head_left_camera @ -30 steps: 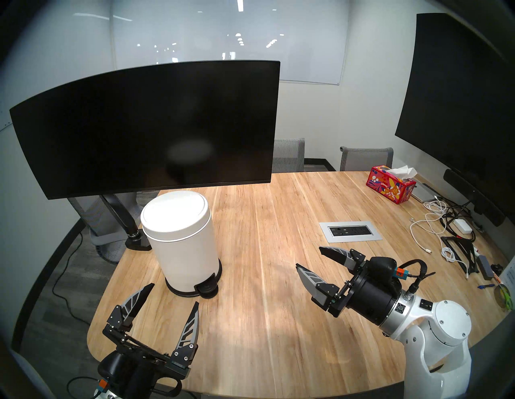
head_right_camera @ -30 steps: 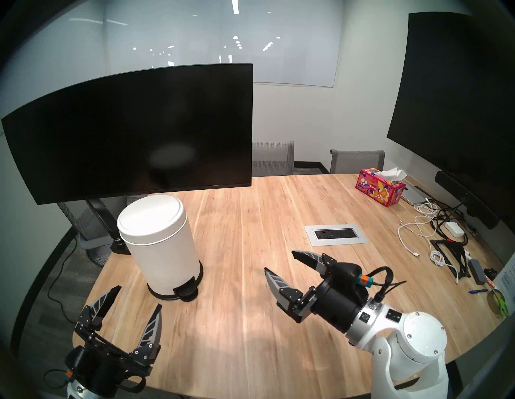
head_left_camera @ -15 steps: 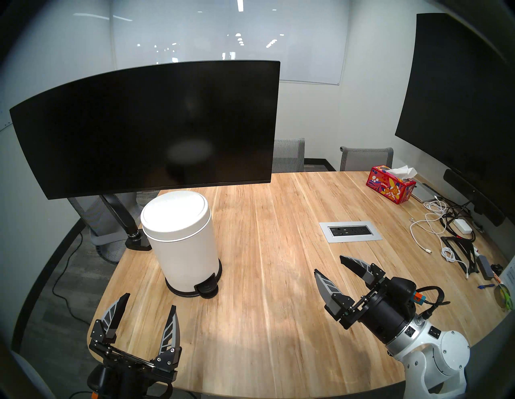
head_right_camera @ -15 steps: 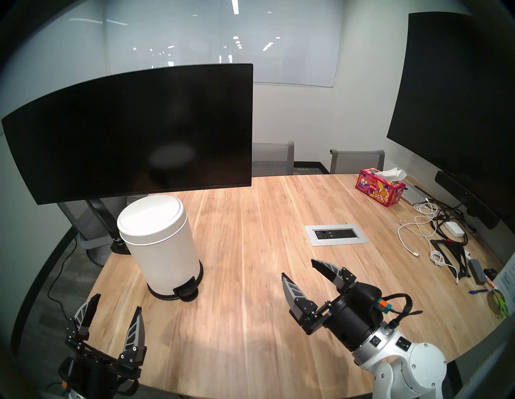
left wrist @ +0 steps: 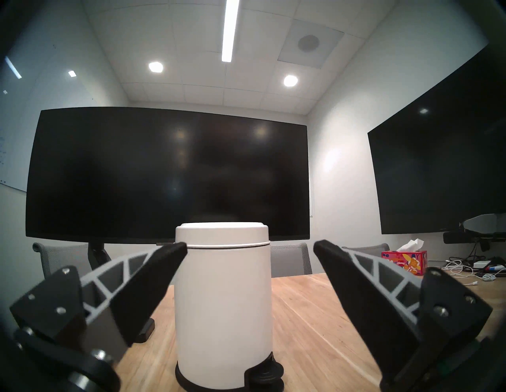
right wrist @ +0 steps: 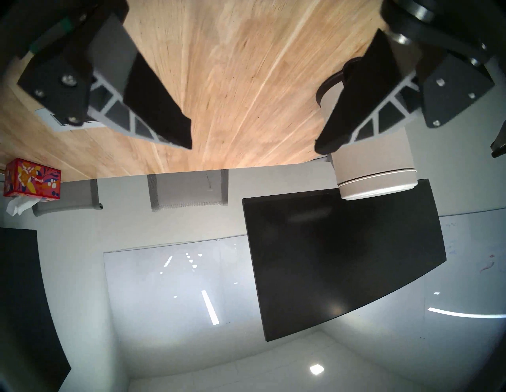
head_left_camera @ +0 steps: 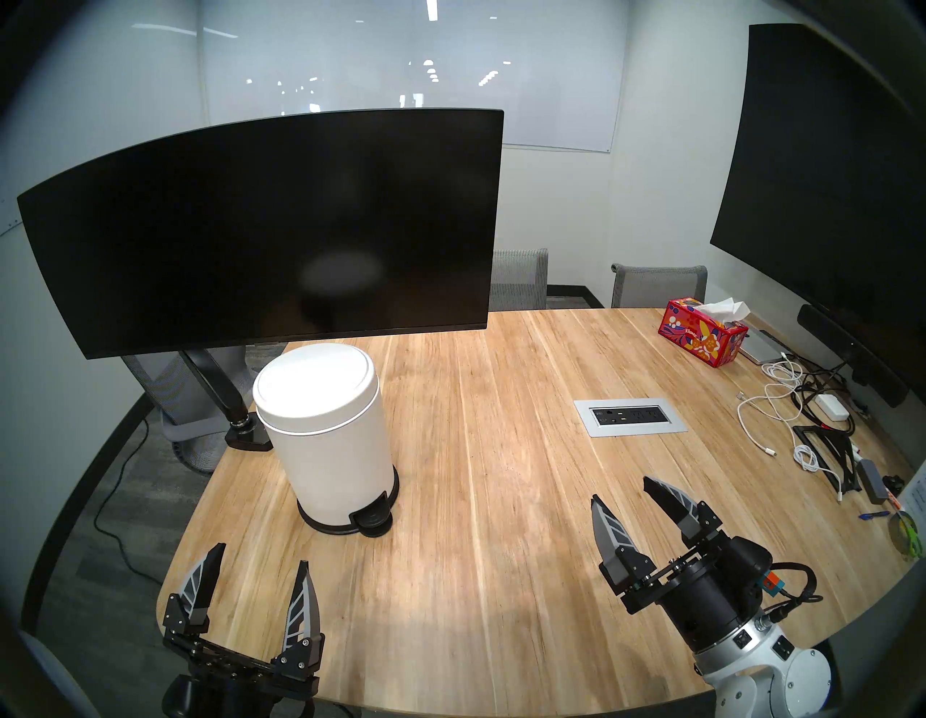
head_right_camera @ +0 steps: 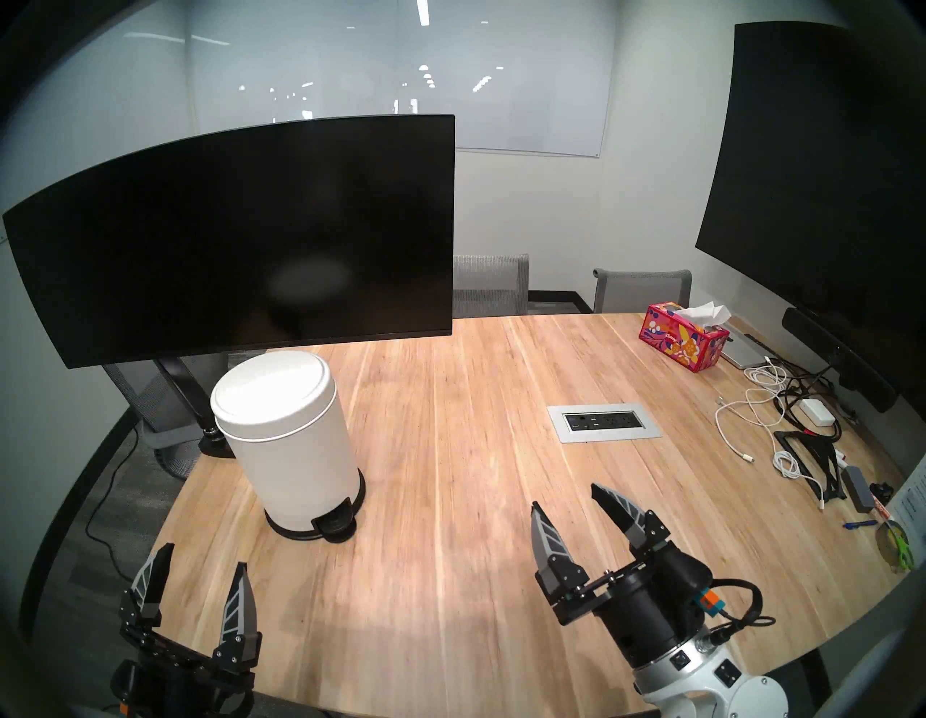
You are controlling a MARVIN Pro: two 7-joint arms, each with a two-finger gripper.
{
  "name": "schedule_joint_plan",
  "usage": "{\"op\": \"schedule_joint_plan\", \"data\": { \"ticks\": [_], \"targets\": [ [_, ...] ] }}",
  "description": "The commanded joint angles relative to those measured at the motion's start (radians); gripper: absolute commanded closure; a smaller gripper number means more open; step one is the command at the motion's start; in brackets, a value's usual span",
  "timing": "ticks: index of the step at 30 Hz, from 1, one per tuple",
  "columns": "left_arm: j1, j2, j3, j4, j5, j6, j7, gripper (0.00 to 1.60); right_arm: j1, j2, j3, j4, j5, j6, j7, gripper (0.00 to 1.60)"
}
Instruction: Peel the sticky note off the monitor, open the trash can lid and drop the sticker into the trash can
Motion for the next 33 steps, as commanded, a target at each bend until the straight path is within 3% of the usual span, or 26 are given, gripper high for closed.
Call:
{"op": "schedule_joint_plan", "data": {
  "ticks": [1, 13, 33],
  "targets": [
    [0.004, 0.024, 0.004, -0.013, -0.035, -0.014, -0.038, 0.0, -0.07, -0.073, -0.018, -0.02, 0.018, -0.118, 0.03, 0.0],
    [0.002, 0.022, -0.005, -0.006, -0.103, -0.014, -0.116, 0.0, -0.118, -0.093, -0.052, -0.02, 0.035, -0.315, 0.038, 0.0],
    [-0.013, -0.034, -0.034, 0.007, -0.192, -0.014, -0.251, 0.0, -0.133, -0.092, -0.071, -0.013, 0.031, -0.364, 0.024, 0.0]
  ]
}}
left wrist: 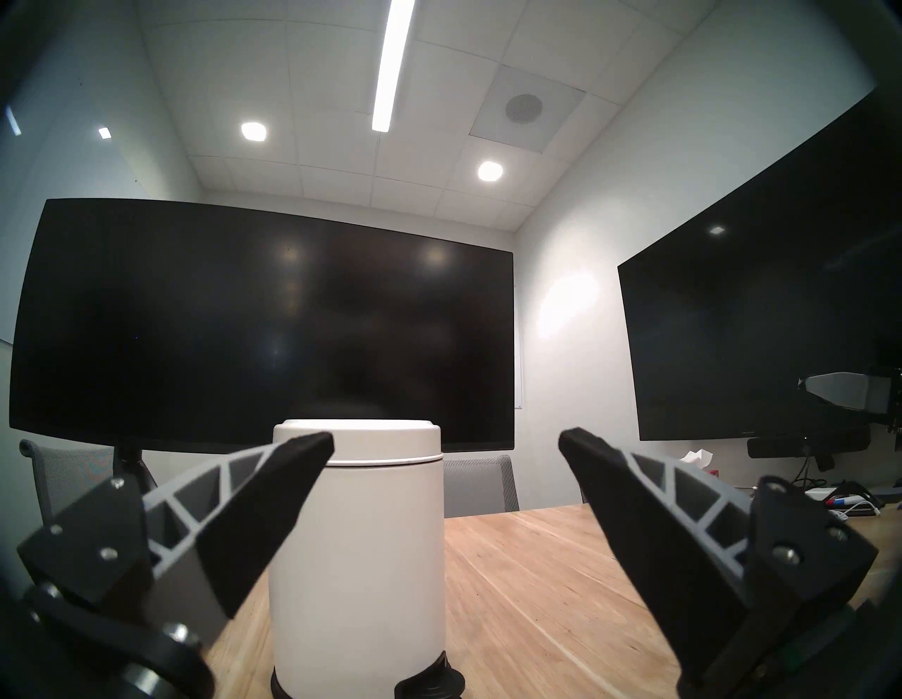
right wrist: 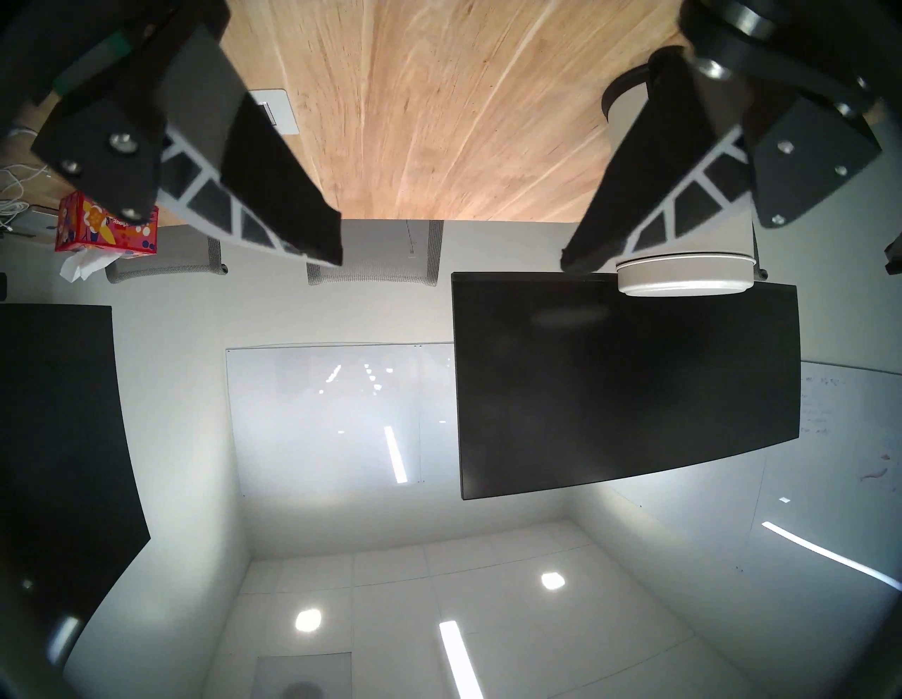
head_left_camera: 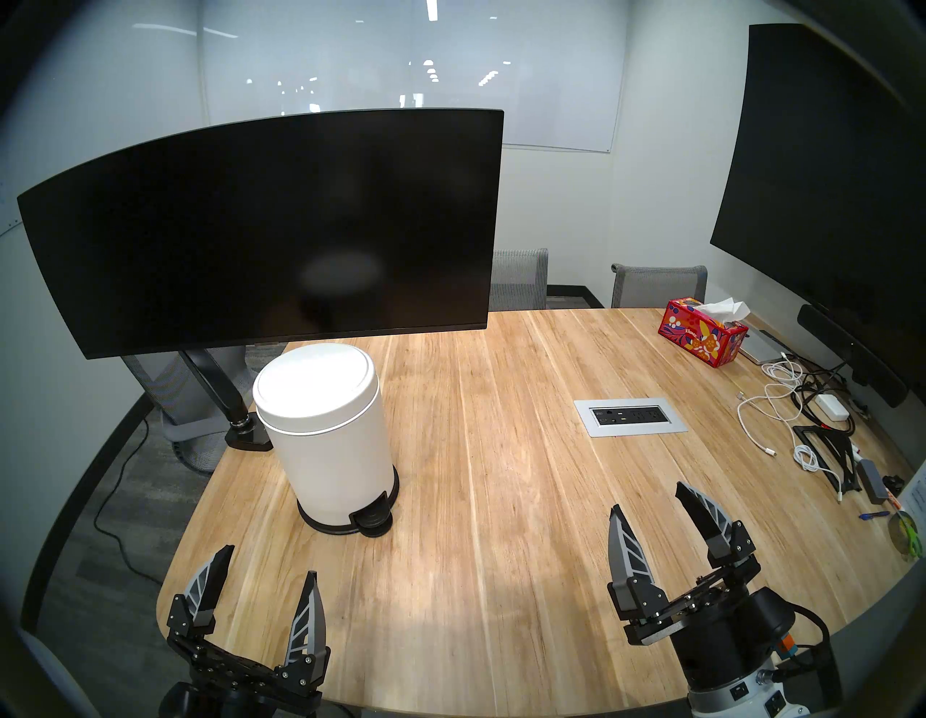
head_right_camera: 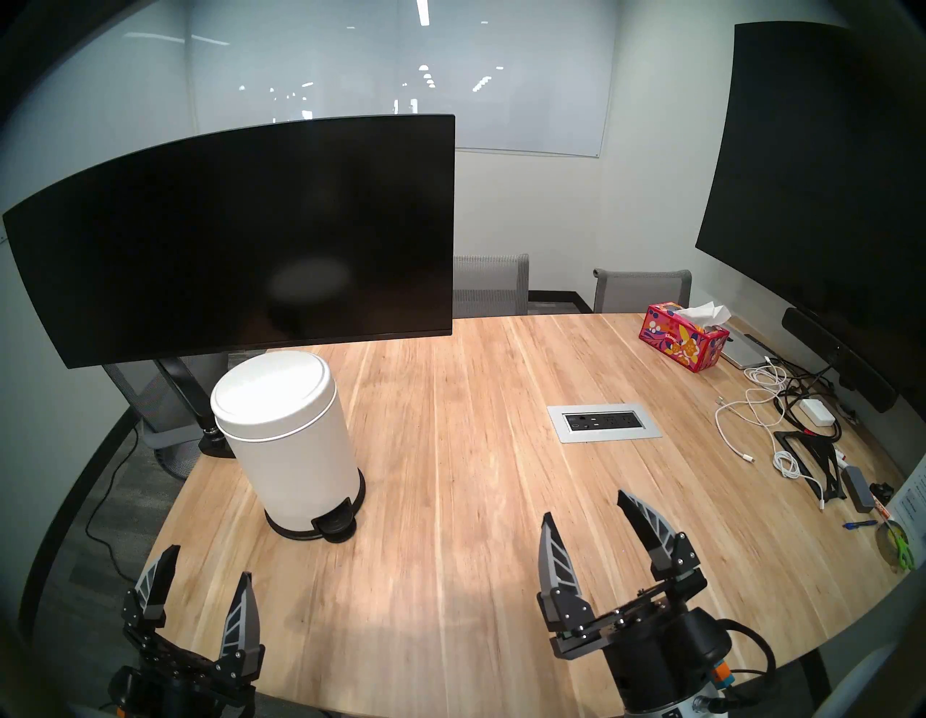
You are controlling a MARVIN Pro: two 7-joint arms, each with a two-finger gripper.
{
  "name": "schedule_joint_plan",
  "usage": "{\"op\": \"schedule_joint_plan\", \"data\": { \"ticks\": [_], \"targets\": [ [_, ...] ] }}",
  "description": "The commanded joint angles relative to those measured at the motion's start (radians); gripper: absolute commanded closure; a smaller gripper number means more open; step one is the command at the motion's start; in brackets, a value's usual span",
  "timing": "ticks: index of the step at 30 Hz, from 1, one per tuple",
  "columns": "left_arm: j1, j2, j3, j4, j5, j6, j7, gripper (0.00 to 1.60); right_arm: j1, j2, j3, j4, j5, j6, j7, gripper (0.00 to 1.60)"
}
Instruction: Peel the sticky note off the monitor, open the trash can lid and drop the sticker into the trash can
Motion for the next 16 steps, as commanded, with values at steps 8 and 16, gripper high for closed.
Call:
{"op": "schedule_joint_plan", "data": {
  "ticks": [8, 16],
  "targets": [
    [-0.011, -0.045, -0.01, -0.003, -0.056, -0.007, -0.077, 0.0, -0.004, 0.002, -0.011, -0.015, 0.003, -0.019, -0.006, 0.0],
    [-0.015, -0.058, -0.017, 0.0, -0.075, -0.007, -0.107, 0.0, -0.004, 0.001, -0.012, -0.015, 0.002, -0.02, -0.007, 0.0]
  ]
}}
